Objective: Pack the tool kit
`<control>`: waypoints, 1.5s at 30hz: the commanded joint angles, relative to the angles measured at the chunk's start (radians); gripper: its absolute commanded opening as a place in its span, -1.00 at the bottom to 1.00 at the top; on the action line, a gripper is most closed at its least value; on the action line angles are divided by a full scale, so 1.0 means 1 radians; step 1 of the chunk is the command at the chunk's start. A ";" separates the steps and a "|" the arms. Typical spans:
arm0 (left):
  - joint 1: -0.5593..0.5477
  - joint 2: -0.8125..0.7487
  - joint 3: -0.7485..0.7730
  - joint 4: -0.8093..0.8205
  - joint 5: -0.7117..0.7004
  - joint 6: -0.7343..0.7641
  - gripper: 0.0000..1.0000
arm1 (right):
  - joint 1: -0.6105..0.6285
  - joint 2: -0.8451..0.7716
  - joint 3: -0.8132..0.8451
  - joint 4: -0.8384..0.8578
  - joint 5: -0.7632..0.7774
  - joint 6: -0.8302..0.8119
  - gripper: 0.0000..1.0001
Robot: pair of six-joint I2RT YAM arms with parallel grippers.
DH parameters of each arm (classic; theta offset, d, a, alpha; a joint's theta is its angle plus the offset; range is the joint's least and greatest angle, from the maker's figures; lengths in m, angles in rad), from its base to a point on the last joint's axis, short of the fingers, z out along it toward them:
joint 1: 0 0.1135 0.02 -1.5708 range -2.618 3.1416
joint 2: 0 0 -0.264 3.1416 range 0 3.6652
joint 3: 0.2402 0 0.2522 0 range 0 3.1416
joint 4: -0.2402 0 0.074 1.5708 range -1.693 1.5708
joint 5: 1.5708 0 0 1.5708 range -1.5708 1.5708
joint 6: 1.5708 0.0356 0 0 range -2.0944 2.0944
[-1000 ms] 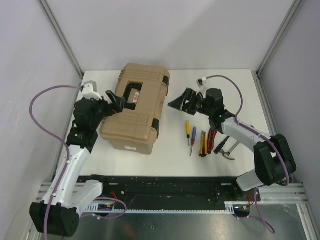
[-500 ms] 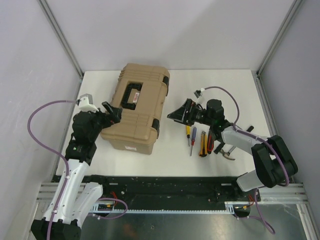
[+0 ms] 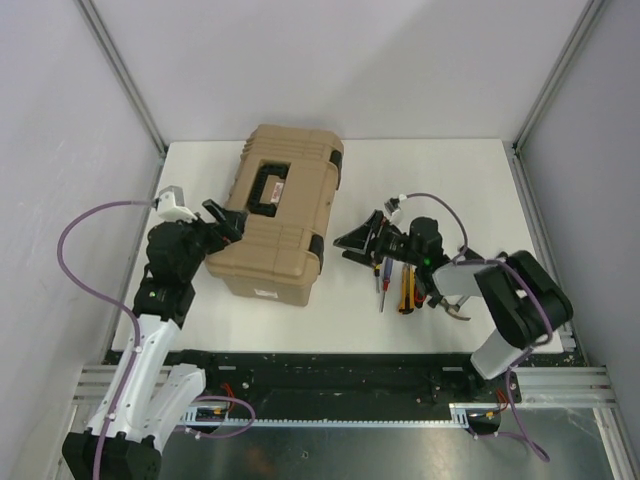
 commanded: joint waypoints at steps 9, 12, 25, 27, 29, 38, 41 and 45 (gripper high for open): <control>-0.119 0.076 -0.073 -0.131 0.216 -0.165 0.97 | 0.034 0.280 -0.055 0.688 -0.019 0.371 0.99; -0.133 0.085 -0.054 -0.127 0.207 -0.154 0.97 | 0.038 0.285 -0.050 0.705 -0.010 0.386 0.99; -0.135 -0.053 0.026 -0.233 -0.064 -0.110 0.99 | 0.012 0.215 -0.101 0.721 0.037 0.417 0.99; -0.135 -0.059 0.031 -0.243 -0.070 -0.108 0.99 | -0.005 0.196 -0.122 0.721 0.041 0.414 0.99; -0.135 -0.062 0.035 -0.252 -0.072 -0.107 0.99 | -0.011 0.174 -0.130 0.721 0.044 0.412 0.99; -0.134 -0.067 0.069 -0.330 -0.100 -0.105 0.99 | 0.020 0.124 -0.138 0.720 0.046 0.403 0.99; -0.134 -0.071 0.071 -0.373 -0.133 -0.079 0.99 | 0.041 0.130 -0.158 0.716 0.069 0.355 0.99; -0.135 -0.048 0.079 -0.393 -0.137 -0.048 0.99 | 0.047 0.127 -0.181 0.668 0.111 0.269 0.99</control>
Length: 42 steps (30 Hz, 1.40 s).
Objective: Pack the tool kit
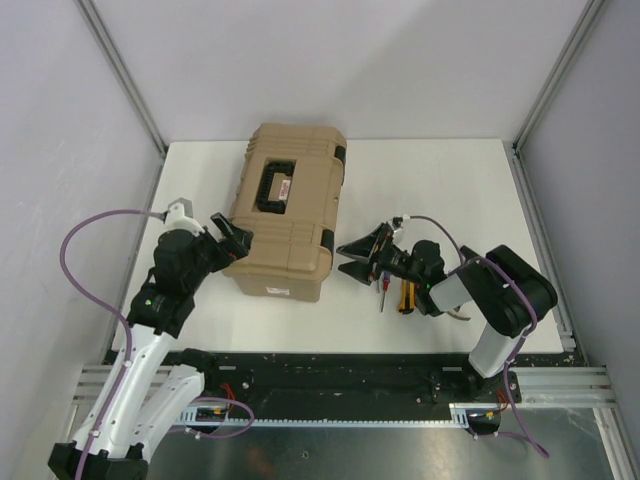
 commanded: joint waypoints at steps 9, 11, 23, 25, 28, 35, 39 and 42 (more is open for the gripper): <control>-0.004 0.051 0.016 -0.116 0.069 0.049 0.99 | 0.058 0.018 0.013 0.286 0.106 -0.150 0.99; -0.004 0.052 0.024 -0.116 0.081 0.063 0.99 | 0.073 0.009 0.018 0.288 0.118 -0.158 0.99; -0.005 0.097 0.030 -0.108 0.172 0.043 0.99 | 0.098 0.004 0.076 0.289 0.179 -0.072 0.99; -0.005 0.097 0.023 -0.108 0.178 0.036 0.99 | 0.091 -0.007 0.078 0.289 0.199 -0.048 0.99; -0.005 0.095 0.000 -0.104 0.198 0.009 0.99 | 0.083 -0.036 0.078 0.282 0.230 -0.006 0.99; -0.005 0.080 -0.083 -0.045 0.281 -0.092 0.99 | 0.078 -0.268 0.084 -0.206 0.384 -0.022 0.99; -0.008 0.075 -0.110 0.006 0.319 -0.129 0.99 | 0.075 -0.425 0.090 -0.601 0.538 0.062 0.99; -0.013 0.085 -0.115 0.033 0.335 -0.134 0.99 | 0.079 -0.513 0.091 -0.789 0.627 0.174 0.98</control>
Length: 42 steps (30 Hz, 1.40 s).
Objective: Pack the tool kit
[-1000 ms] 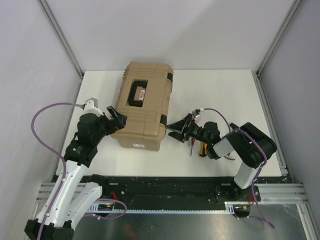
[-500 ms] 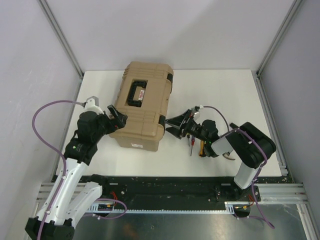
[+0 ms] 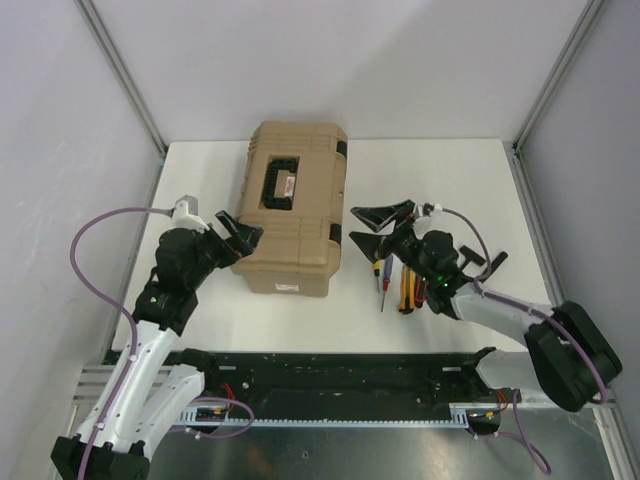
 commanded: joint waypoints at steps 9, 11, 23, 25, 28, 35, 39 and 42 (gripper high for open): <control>-0.054 0.137 -0.031 -0.028 0.222 -0.063 0.99 | 0.038 -0.253 -0.040 -0.651 0.362 0.445 0.89; -0.056 0.150 -0.023 -0.023 0.220 -0.057 0.98 | 0.048 -0.251 -0.066 -0.659 0.374 0.502 0.85; -0.063 0.142 -0.028 -0.018 0.206 -0.058 0.98 | 0.064 0.012 -0.209 -0.087 0.402 0.464 0.98; -0.065 0.140 -0.029 -0.018 0.207 -0.059 0.98 | 0.074 0.076 -0.209 0.016 0.415 0.496 0.98; -0.065 0.138 -0.024 -0.019 0.205 -0.057 0.98 | 0.087 0.152 -0.185 0.113 0.424 0.524 0.98; -0.068 0.147 -0.010 -0.019 0.198 -0.047 0.98 | 0.101 0.248 -0.112 0.133 0.416 0.574 0.80; -0.069 0.150 -0.010 -0.018 0.194 -0.042 0.98 | 0.114 0.321 -0.098 0.200 0.406 0.614 0.64; -0.069 0.152 -0.009 -0.018 0.193 -0.039 0.98 | 0.131 0.369 -0.096 0.256 0.400 0.633 0.53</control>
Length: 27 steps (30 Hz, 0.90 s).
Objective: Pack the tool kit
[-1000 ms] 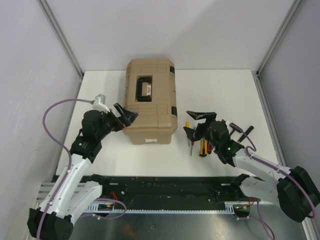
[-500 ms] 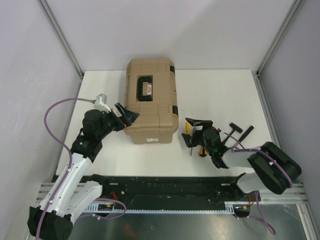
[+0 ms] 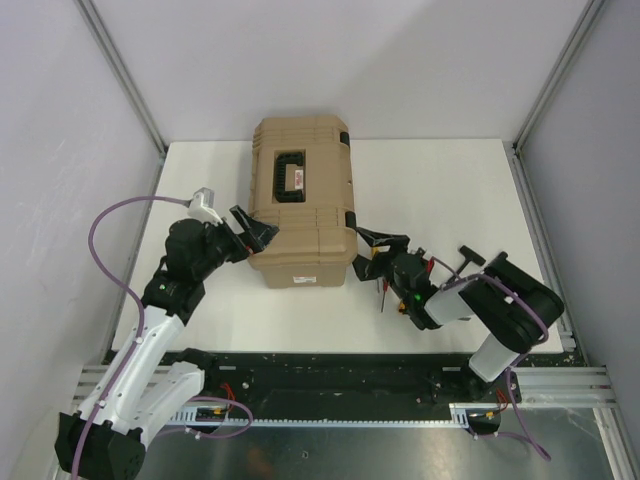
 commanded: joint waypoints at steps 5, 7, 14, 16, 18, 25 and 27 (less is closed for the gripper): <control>-0.029 0.045 -0.018 -0.119 0.052 0.001 0.97 | 0.029 0.083 0.023 0.175 0.022 0.172 0.25; -0.028 0.040 -0.018 -0.119 0.049 0.001 0.98 | 0.029 0.081 0.023 0.183 0.024 0.170 0.11; -0.028 0.024 -0.018 -0.120 0.028 0.004 0.98 | 0.027 0.097 0.022 0.246 0.021 0.165 -0.34; -0.029 0.019 -0.020 -0.121 0.021 0.006 0.97 | 0.026 0.092 0.019 0.243 0.019 0.155 -0.39; -0.030 0.014 -0.022 -0.122 0.011 0.007 0.97 | 0.023 0.080 0.014 0.229 0.014 0.139 -0.40; -0.030 -0.001 -0.029 -0.155 -0.035 0.022 0.96 | -0.014 -0.028 -0.010 0.087 -0.012 0.050 -0.39; -0.030 -0.004 -0.030 -0.163 -0.045 0.028 0.96 | -0.027 -0.070 -0.012 0.033 -0.008 0.010 -0.37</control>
